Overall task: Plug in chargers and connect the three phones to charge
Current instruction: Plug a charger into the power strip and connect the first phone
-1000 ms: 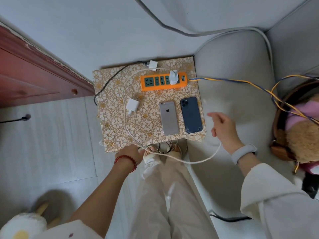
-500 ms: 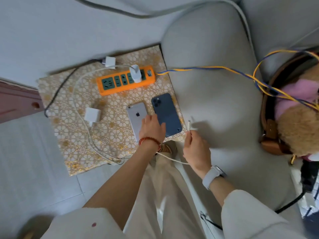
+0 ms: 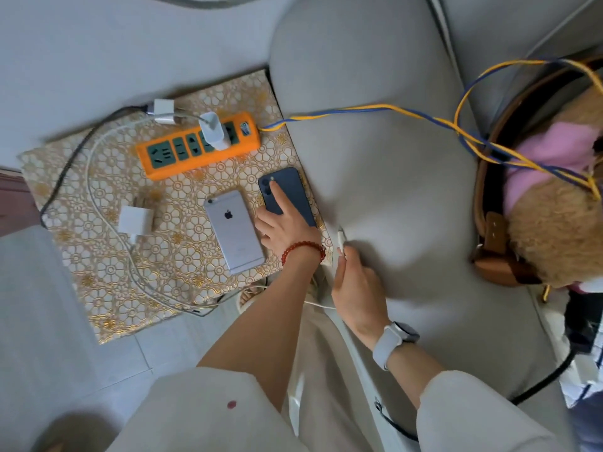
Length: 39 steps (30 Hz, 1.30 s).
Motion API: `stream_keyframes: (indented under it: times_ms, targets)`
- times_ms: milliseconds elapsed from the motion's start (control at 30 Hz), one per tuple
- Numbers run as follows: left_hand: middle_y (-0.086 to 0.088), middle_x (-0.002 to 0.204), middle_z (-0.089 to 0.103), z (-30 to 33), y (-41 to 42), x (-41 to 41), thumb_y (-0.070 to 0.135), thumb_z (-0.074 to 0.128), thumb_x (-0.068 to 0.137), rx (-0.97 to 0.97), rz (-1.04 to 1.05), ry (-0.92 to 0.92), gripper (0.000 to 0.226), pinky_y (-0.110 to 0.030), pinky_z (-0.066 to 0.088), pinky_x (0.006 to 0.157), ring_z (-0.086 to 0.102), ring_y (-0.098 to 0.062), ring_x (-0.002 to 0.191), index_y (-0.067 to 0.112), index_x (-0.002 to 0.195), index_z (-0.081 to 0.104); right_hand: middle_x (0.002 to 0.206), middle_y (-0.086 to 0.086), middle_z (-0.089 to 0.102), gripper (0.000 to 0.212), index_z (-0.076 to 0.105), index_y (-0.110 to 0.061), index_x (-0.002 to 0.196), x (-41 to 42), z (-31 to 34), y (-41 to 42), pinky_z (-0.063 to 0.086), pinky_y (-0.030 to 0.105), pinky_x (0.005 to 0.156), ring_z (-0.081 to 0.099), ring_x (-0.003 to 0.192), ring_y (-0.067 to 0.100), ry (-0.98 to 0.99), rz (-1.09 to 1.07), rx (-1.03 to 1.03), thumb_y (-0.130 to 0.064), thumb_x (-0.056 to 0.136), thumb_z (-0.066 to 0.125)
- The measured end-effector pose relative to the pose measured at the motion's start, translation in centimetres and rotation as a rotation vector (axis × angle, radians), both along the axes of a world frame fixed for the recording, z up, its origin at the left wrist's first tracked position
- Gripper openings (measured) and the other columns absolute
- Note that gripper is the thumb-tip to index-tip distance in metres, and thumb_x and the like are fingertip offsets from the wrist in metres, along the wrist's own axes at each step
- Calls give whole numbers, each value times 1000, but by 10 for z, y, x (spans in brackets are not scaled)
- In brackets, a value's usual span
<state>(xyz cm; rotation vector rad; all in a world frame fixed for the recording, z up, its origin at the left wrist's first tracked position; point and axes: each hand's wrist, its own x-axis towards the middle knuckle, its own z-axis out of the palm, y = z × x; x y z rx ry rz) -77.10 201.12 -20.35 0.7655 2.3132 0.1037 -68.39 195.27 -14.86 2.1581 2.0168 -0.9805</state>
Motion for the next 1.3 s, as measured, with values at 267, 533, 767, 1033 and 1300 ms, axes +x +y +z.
stream_keyframes:
  times_ms: [267, 533, 767, 1033, 1300]
  targets:
    - [-20, 130, 30, -1, 2, -17, -5, 62, 70, 108, 242, -226, 91, -42, 34, 100, 32, -35, 117, 19, 140, 10, 99, 16, 65, 24, 52, -5, 109, 3, 5, 1, 47, 41, 67, 60, 90, 40, 2, 17, 88, -14, 95, 36]
    - [-20, 121, 48, 2, -5, -29, 15, 56, 84, 167, 188, -340, 37, -40, 46, 87, 51, -33, 101, -1, 116, 45, 107, 20, 66, 33, 46, -4, 125, 3, 9, 0, 48, 41, 66, 62, 90, 42, 6, 37, 97, -12, 94, 38]
    - [-16, 106, 62, 26, -32, -47, 6, 50, 86, 367, 595, -702, 17, -40, 56, 73, 62, -29, 89, 6, 103, 49, 108, 10, 68, 32, 50, -15, 122, 2, 23, -3, 45, 39, 74, 60, 92, 38, 145, 39, 81, -23, 97, 33]
    - [-2, 87, 63, 48, -56, -88, 5, 45, 90, 556, 1029, -913, 17, -21, 54, 51, 66, -11, 67, 14, 87, 59, 65, 3, 58, 19, 62, -11, 92, -25, 38, -12, 47, 39, 61, 56, 63, 22, 442, -20, -137, -23, 93, 47]
    - [-5, 89, 64, 60, -59, -99, 3, 45, 90, 594, 1102, -951, 18, -25, 57, 53, 69, -11, 63, 12, 88, 59, 71, 1, 67, 18, 66, -16, 96, -50, 41, 0, 51, 37, 64, 58, 63, 17, 462, -66, -127, -24, 90, 51]
